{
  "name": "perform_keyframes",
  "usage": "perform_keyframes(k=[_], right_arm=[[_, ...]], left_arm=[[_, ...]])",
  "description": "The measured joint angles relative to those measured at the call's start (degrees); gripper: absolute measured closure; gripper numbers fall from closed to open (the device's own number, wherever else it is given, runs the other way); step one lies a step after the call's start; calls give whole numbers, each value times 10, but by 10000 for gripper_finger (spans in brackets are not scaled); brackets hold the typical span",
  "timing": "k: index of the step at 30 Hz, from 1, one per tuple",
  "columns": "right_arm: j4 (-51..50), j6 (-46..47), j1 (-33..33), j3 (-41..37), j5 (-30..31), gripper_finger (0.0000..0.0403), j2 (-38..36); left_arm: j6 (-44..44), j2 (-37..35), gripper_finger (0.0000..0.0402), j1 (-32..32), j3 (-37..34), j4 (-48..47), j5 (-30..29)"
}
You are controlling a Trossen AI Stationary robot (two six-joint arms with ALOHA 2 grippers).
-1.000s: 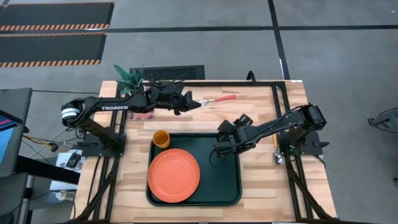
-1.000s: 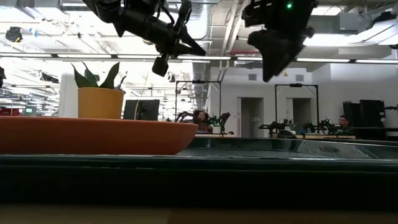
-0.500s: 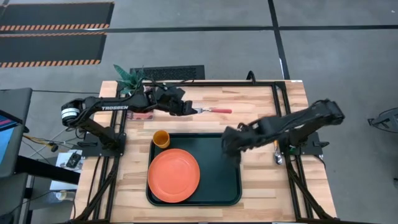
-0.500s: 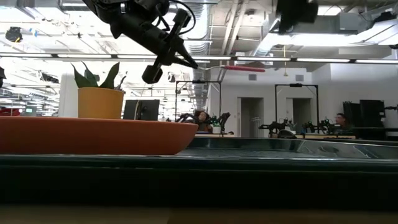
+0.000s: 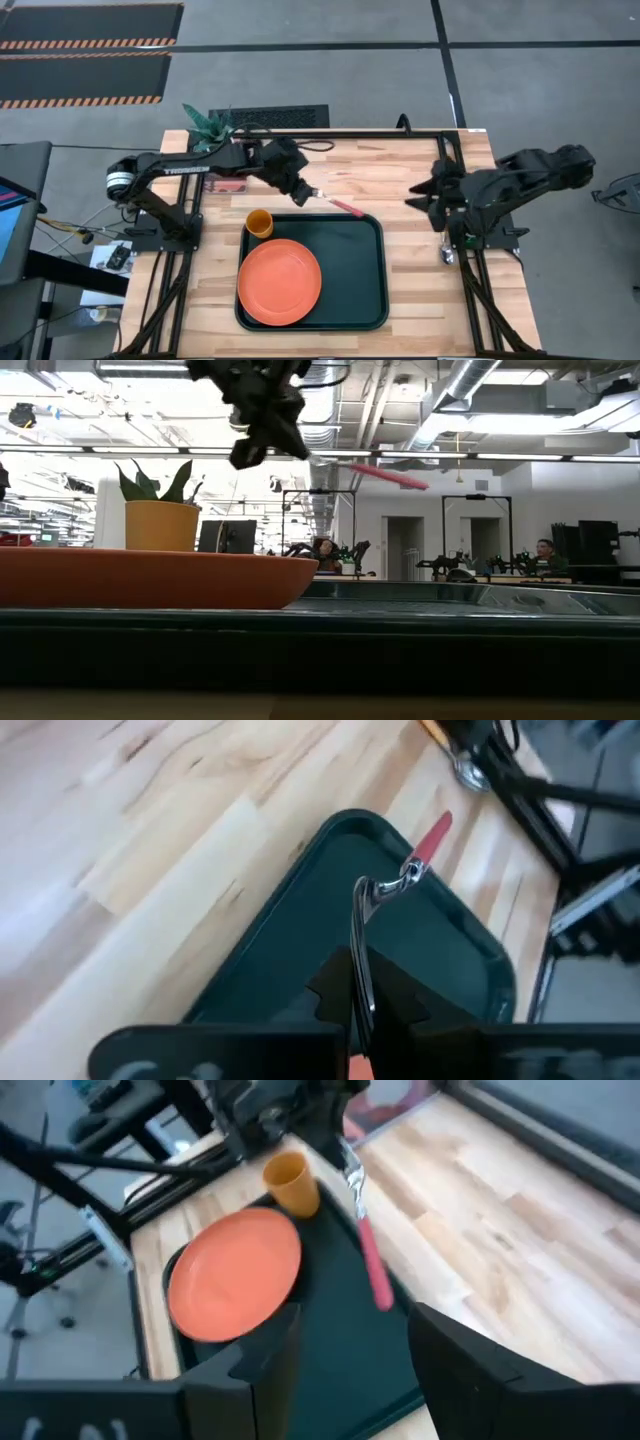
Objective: Pick and place plate/cup/fork/spoon on tray
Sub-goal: Put the pink fork on the black serving tray
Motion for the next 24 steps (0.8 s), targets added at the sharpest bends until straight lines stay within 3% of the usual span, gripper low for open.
perform_keyframes(k=[7, 12, 17, 24], right_arm=[[-34, -2, 2, -4, 3, 195, -2], [-37, -5, 2, -39, 2, 196, 6], [-37, 21, 2, -76, -1, 198, 4], [-34, 28, 2, -88, -5, 198, 3]], left_arm=[[103, 107, 402, -13, 107, -49, 94], [188, 187, 402, -29, 170, -66, 133], [253, 266, 402, -46, 232, -93, 210], [368, 354, 402, -71, 328, -204, 198]])
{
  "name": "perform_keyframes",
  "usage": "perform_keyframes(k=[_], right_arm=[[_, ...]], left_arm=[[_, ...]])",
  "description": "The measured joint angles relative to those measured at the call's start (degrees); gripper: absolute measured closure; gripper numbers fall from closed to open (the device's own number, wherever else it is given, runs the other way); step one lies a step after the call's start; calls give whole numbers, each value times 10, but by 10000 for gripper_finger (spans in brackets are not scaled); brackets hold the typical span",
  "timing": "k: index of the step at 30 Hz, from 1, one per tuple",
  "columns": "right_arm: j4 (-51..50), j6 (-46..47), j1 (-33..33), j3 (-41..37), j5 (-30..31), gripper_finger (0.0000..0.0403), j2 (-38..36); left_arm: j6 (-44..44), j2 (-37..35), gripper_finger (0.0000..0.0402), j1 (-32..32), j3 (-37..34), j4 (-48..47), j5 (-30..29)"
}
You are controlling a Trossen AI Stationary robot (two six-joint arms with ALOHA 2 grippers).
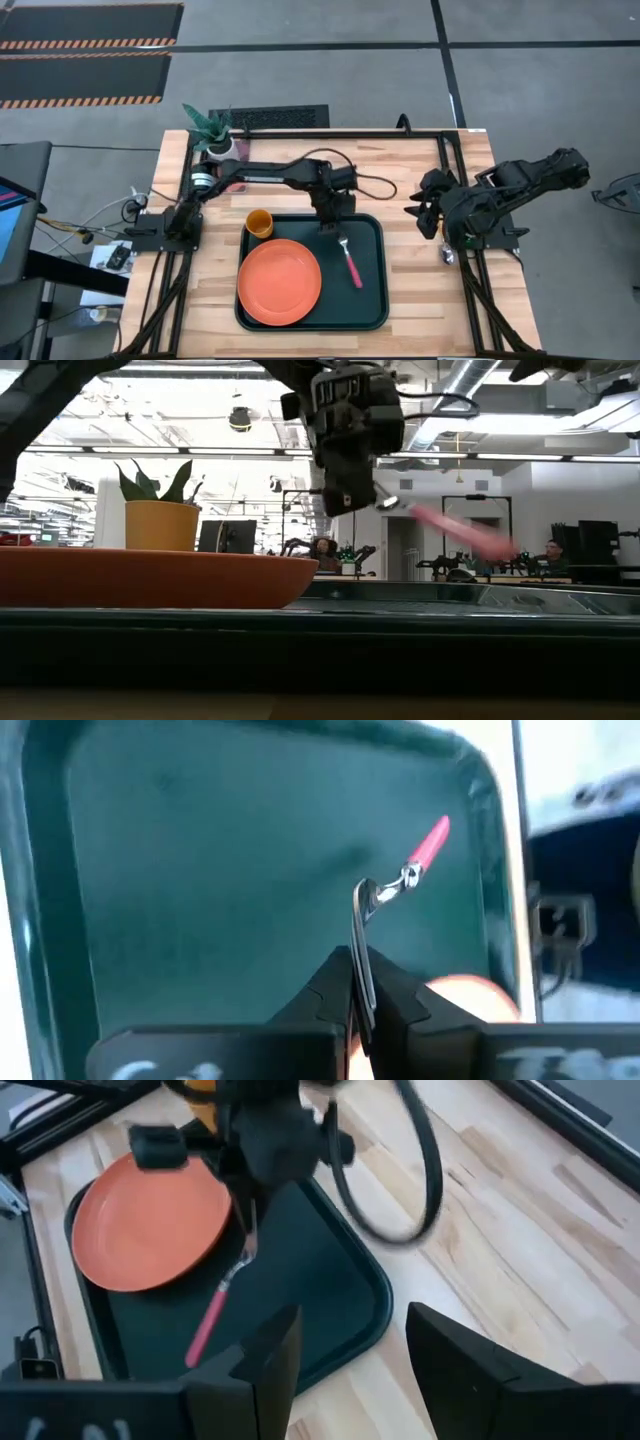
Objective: Pick and place plate/cup/fork/spoon on tray
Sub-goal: Put the pink fork on the black serving tray
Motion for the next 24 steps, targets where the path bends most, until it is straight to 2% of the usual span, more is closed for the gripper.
perform_keyframes(k=[6, 11, 13, 24], right_arm=[[3, -3, 0, -14, -8, 198, 0], [-3, -3, 0, -24, -10, 198, 0], [0, -4, 0, -24, -10, 198, 0], [-2, -6, 0, -24, -10, 198, 0]], left_arm=[[118, 52, 402, -22, 67, -98, -10], [181, 65, 402, -40, 90, -130, -41], [186, 65, 401, -47, 91, -117, -57], [146, 65, 401, -64, 90, -109, -54]])
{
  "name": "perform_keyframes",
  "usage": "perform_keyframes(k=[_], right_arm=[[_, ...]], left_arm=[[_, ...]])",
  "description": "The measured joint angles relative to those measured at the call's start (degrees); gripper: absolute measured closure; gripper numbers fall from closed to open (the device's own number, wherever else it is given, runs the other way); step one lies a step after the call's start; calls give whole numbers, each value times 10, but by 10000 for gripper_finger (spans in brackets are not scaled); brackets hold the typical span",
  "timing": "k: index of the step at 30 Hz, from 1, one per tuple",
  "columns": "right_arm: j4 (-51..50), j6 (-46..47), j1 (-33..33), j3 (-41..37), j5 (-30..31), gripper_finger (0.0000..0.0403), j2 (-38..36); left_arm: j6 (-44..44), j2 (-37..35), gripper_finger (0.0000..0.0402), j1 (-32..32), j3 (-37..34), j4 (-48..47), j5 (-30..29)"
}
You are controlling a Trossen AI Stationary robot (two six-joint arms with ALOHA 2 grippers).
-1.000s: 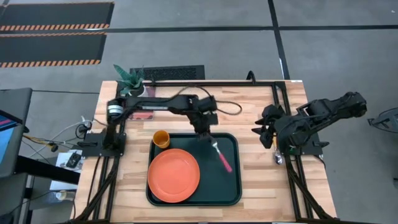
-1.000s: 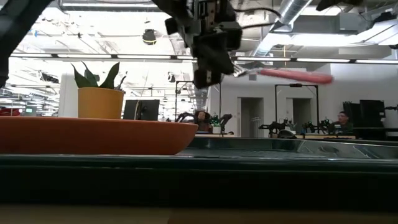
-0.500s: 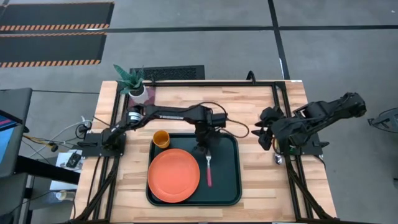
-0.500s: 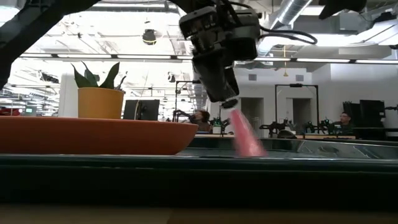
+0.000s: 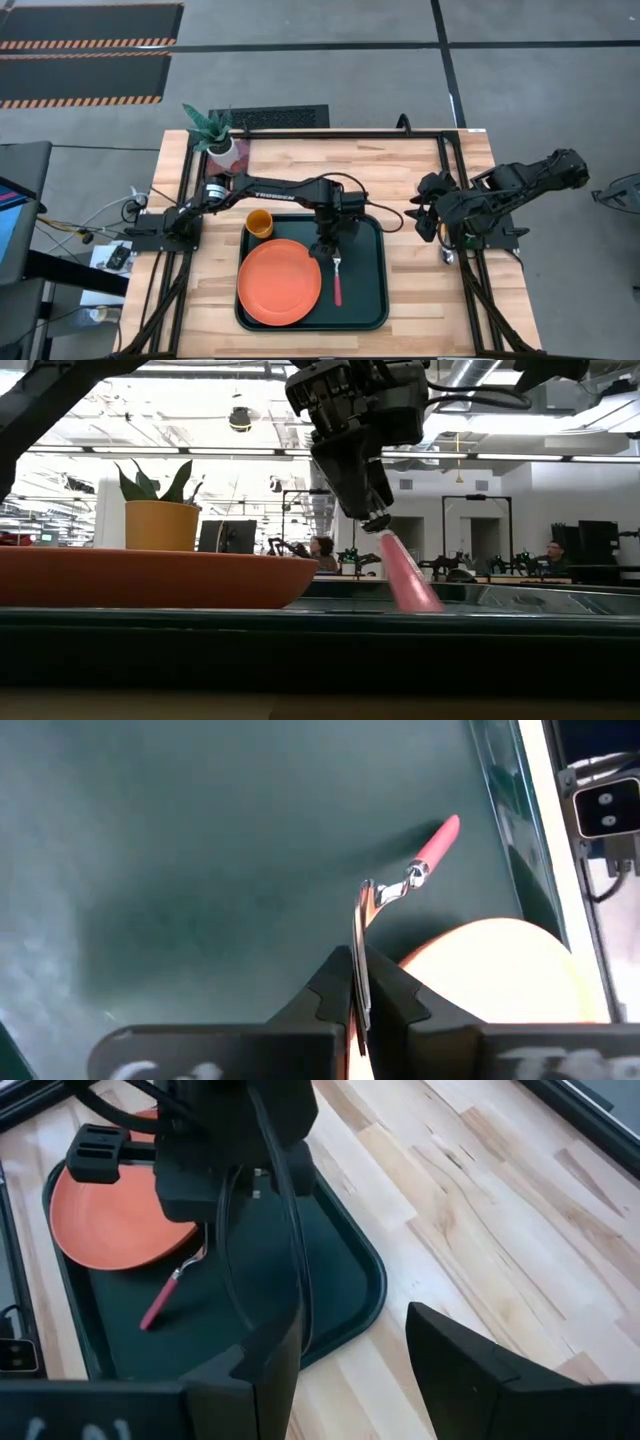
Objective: Pick and place plate/cup/fork/spoon on tray
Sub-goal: Put the pink fork on the black serving tray
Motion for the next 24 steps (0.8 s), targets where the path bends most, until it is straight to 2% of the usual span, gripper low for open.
perform_keyframes(k=[11, 18, 24], right_arm=[[0, -4, 0, 0, 0, 198, 0], [0, -10, 0, 0, 2, 198, 0], [3, -9, 0, 1, 2, 198, 1]], left_arm=[[-51, -1, 401, -17, -36, 32, 5], [-62, 5, 401, -14, -35, 50, -1], [-68, 45, 401, -18, -35, 37, 41]])
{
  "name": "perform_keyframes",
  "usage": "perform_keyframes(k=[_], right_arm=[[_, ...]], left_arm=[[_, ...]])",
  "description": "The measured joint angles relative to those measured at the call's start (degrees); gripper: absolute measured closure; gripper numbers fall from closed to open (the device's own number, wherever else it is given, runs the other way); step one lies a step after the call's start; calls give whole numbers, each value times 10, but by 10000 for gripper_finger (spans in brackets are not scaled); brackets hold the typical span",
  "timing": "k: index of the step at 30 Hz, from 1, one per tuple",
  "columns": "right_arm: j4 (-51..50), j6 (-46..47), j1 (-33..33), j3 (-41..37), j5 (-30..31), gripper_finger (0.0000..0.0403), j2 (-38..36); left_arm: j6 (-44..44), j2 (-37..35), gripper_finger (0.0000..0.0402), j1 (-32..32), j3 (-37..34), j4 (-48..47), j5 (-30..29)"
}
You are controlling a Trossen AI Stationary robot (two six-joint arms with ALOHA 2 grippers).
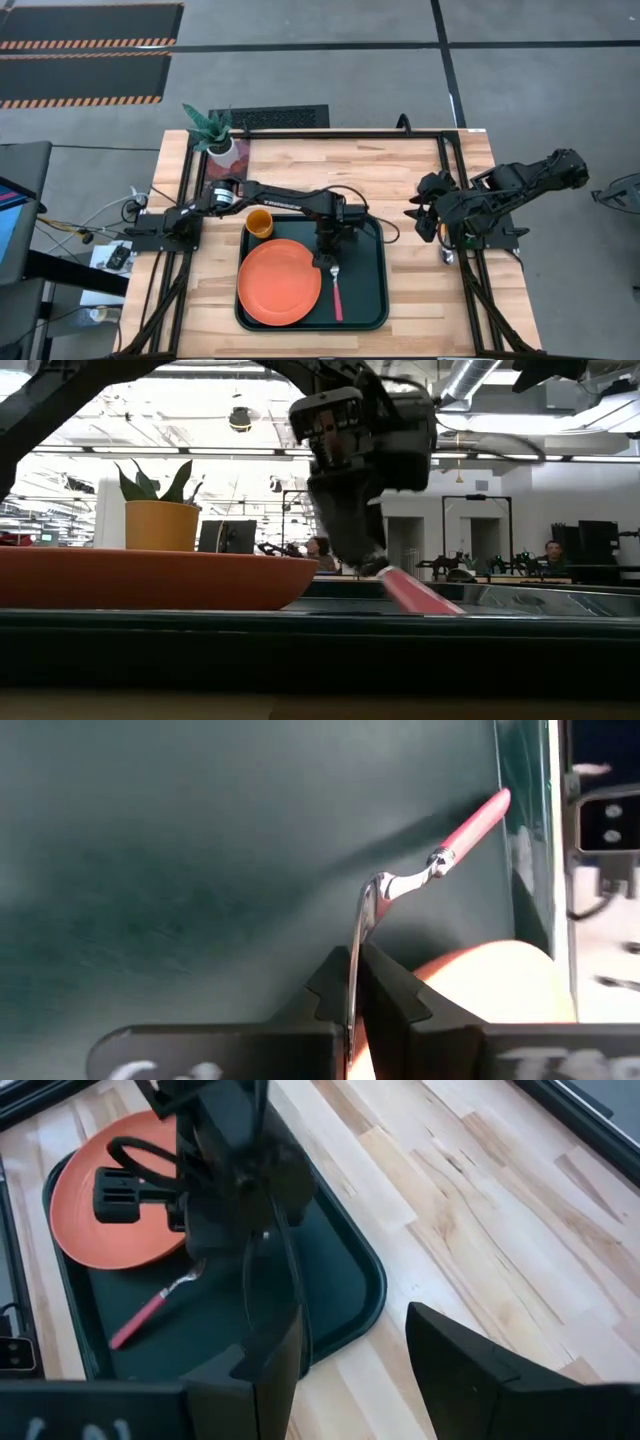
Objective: Pick and place plate/cup/fork/spoon on tray
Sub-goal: Put the pink fork on the black serving tray
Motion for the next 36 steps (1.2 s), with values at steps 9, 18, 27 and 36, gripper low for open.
perform_keyframes(k=[9, 18, 27, 36], right_arm=[[1, -2, 0, 0, 0, 198, 0], [1, -4, 0, 0, 0, 198, 0], [0, -5, 0, 0, 0, 198, 0], [-5, -4, 0, 0, 0, 198, 0]], left_arm=[[-10, 2, 401, 15, 19, -6, -11], [20, 3, 378, 21, 17, -33, -24], [36, 3, 352, 17, 17, -29, -47], [11, 4, 311, 26, 46, -31, -35]])
